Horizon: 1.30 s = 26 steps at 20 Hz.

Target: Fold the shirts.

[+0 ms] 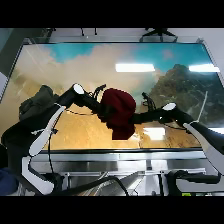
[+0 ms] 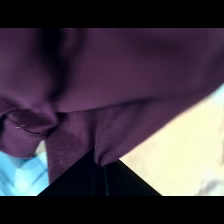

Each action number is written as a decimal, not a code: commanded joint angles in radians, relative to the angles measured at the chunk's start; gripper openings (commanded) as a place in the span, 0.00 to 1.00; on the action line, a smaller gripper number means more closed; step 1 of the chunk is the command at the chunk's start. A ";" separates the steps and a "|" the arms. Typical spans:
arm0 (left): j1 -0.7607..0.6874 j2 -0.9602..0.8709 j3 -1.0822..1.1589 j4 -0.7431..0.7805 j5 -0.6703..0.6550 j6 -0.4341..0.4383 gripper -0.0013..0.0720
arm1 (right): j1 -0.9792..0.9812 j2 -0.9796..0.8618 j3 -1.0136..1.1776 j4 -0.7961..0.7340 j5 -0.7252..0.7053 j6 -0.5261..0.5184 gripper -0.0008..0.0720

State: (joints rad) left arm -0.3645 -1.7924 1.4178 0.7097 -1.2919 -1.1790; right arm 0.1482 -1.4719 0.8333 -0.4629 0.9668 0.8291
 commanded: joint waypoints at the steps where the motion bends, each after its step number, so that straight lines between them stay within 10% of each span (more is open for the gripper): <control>1: 0.039 0.064 0.101 0.013 -0.120 -0.020 0.04 | -0.089 0.099 0.097 -0.045 0.101 0.006 0.04; 16: -0.001 0.617 0.166 -0.055 -0.162 -0.108 0.04 | -0.341 0.855 0.384 0.000 0.275 0.044 0.04; 26: 0.019 0.335 0.165 0.171 -0.040 -0.051 0.04 | -0.165 0.320 0.383 -0.008 0.171 -0.078 0.04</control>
State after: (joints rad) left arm -0.3698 -1.3216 1.5818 0.8539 -1.3521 -1.2751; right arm -0.0986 -0.9482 1.2156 -0.4706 1.1801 0.8127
